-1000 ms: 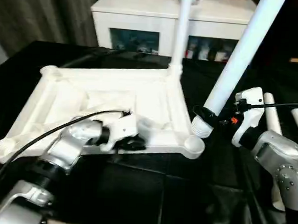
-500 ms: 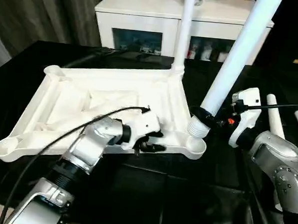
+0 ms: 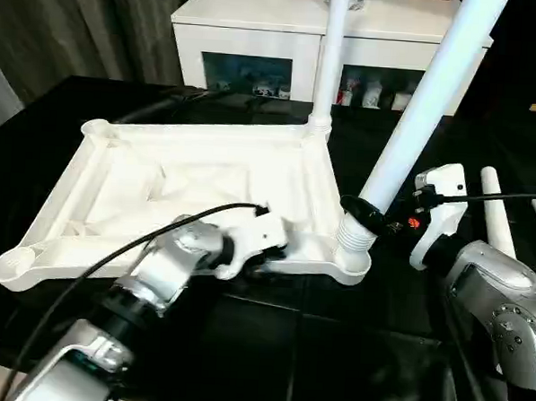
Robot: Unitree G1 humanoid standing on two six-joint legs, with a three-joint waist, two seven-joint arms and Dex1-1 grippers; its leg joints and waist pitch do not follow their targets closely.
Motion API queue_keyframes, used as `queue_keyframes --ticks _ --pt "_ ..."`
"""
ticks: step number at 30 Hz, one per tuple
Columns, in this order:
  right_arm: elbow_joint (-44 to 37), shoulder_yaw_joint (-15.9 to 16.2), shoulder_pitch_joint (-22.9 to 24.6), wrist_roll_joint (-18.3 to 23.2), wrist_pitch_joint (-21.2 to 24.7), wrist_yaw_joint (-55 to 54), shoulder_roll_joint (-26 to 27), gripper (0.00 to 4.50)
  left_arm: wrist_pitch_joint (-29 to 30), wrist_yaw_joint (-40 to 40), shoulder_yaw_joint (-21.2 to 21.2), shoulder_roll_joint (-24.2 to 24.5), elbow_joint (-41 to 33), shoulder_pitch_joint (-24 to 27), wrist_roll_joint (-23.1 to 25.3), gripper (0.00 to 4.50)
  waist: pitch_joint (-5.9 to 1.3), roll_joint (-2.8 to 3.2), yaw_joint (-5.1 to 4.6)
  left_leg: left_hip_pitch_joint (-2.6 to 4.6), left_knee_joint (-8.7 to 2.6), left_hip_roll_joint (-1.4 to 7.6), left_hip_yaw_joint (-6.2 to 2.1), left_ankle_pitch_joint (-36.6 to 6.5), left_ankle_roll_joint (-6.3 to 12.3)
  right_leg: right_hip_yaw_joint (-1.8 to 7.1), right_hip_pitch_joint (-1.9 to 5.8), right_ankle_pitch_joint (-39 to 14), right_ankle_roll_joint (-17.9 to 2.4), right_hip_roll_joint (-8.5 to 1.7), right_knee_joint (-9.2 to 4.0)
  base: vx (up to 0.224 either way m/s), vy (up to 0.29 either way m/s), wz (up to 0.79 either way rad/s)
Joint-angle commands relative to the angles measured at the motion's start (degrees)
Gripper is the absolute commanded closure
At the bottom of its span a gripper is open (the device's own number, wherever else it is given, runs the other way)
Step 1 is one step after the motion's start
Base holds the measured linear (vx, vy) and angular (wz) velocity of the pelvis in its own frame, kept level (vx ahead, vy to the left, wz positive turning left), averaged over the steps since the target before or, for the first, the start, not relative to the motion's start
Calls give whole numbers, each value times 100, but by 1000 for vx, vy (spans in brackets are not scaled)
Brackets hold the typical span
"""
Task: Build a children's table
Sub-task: Insert table leg to table base
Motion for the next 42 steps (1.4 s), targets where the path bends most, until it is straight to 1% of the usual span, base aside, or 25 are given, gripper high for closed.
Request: queue_keyframes --ticks 1,4,5,6,9,13,14,16,20,22,23,24,28,30,32,33,34,35,36,37,38,39,40,41,42 --pt "-158 36 -5 -43 -101 0 -36 262 -121 49 73 6 32 -10 -71 244 -374 -49 14 35 -447 394 -183 -1414 119 244 290 -1861 -1130 -393 -456 0 0 0" --pt "-131 70 -22 -75 -121 17 -40 262 -290 -5 101 -10 124 -15 -135 279 -379 -47 22 39 -444 393 -177 -1403 131 249 290 -1835 -1132 -398 -457 0 0 0" --pt "-128 71 -24 -76 -124 19 -40 262 -290 -14 104 -11 132 -12 -148 283 -376 -71 17 38 -448 396 -175 -1399 137 248 290 -1827 -1130 -395 -457 0 0 0" --pt "-124 70 -26 -75 -126 21 -38 262 -278 -25 107 -11 139 -9 -165 283 -378 -58 23 38 -446 394 -176 -1381 139 247 292 -1818 -1135 -400 -447 0 0 0" --pt "-122 88 -38 -75 -127 51 -41 262 -542 -107 120 -24 215 -19 -237 323 -379 -59 25 29 -443 393 -176 -1334 162 249 291 -1799 -1136 -401 -455 0 0 0" --pt "-134 101 -34 -74 -121 60 -52 262 -609 -212 41 9 289 -64 -206 349 -378 -58 22 35 -441 387 -169 -1354 154 250 294 -1820 -1126 -401 -454 0 0 0" --pt "-131 104 -37 -74 -118 64 -54 262 -646 -270 13 19 315 -78 -211 368 -384 -58 21 31 -441 391 -172 -1316 151 252 300 -1777 -1132 -403 -444 0 0 0" --pt "-126 130 -43 -75 -112 106 -82 262 -648 -348 -18 34 349 -99 -231 371 -382 -49 22 35 -442 393 -172 -1299 158 249 296 -1734 -1142 -398 -444 0 0 0" --pt "-110 207 -27 -96 -105 206 -155 262 -742 -469 -92 88 479 -163 -215 411 -383 -37 26 36 -440 395 -171 -1304 166 251 300 -1625 -1205 -398 -431 0 0 0" --pt "-66 237 -10 -123 -110 245 -193 262 -771 -545 -131 112 544 -178 -214 419 -382 -38 31 42 -445 396 -175 -1329 149 252 305 -1680 -1194 -405 -436 0 0 0" --pt "-56 244 -4 -131 -110 250 -201 262 -782 -557 -137 119 554 -178 -213 429 -381 -13 26 37 -448 397 -178 -1336 131 251 306 -1647 -1196 -399 -432 0 0 0" --pt "-53 247 -3 -134 -110 252 -204 262 -786 -561 -139 121 557 -177 -212 447 -383 -26 20 34 -447 398 -176 -1342 120 251 311 -1610 -1205 -400 -427 0 0 0" --pt "113 272 93 -152 -103 305 -248 262 -811 -443 -72 72 723 -208 -170 450 -381 -12 18 40 -441 397 -176 -1386 124 253 315 -1635 -1244 -409 -435 0 0 0" --pt "165 293 142 -156 -107 344 -262 262 -800 -389 -44 68 761 -222 -151 450 -385 -35 17 39 -439 395 -172 -1392 127 254 322 -1658 -1249 -411 -439 0 0 0" --pt "211 315 163 -161 -113 386 -265 262 -782 -370 -20 77 786 -242 -154 450 -371 -33 11 39 -440 390 -174 -1488 129 247 316 -1868 -1214 -413 -460 0 0 0" --pt "244 325 156 -169 -122 403 -262 262 -771 -366 -4 84 775 -248 -163 450 -367 -109 -2 29 -446 393 -170 -1502 139 246 320 -1951 -1190 -412 -472 0 0 0" --pt "263 325 148 -177 -127 417 -258 262 -763 -368 7 85 766 -251 -170 450 -369 -79 12 40 -444 395 -181 -1488 133 245 314 -2083 -1153 -423 -465 0 0 0" --pt "306 316 119 -155 -108 445 -245 262 -739 -387 13 105 725 -240 -178 450 -363 -93 2 37 -443 396 -179 -1481 141 248 306 -2153 -1117 -420 -471 0 0 0" --pt "306 316 119 -155 -108 445 -245 262 -739 -387 13 105 725 -240 -178 450 -357 -83 5 44 -447 403 -183 -1492 138 249 296 -2181 -1108 -420 -476 0 0 0" --pt "399 336 64 -163 -114 511 -262 262 -724 -421 21 132 675 -220 -186 450 -358 -151 -13 39 -448 403 -170 -1485 149 249 292 -2180 -1091 -409 -485 0 0 0" --pt "467 363 29 -173 -121 562 -286 262 -741 -439 19 151 657 -207 -182 450 -364 -114 -1 36 -442 398 -180 -1439 157 252 301 -2175 -1108 -426 -465 0 0 0" --pt "525 388 4 -199 -148 597 -307 262 -759 -441 18 161 651 -203 -174 450 -364 -105 -6 30 -444 401 -181 -1411 164 250 301 -2147 -1112 -427 -465 0 0 0" --pt "604 414 -24 -242 -183 633 -328 262 -770 -438 22 164 651 -199 -172 450 -364 -107 -12 30 -442 402 -180 -1377 168 249 297 -2074 -1133 -419 -461 0 0 0" --pt "669 433 -45 -269 -209 667 -342 262 -778 -435 24 166 651 -199 -170 450 -368 -186 -17 33 -429 400 -160 -1329 205 254 297 -2018 -1158 -421 -457 0 0 0" --pt "673 434 -46 -271 -210 669 -343 262 -778 -435 24 166 651 -199 -170 450 -370 -156 -3 36 -426 401 -165 -1306 215 257 297 -2009 -1172 -430 -445 0 0 0"
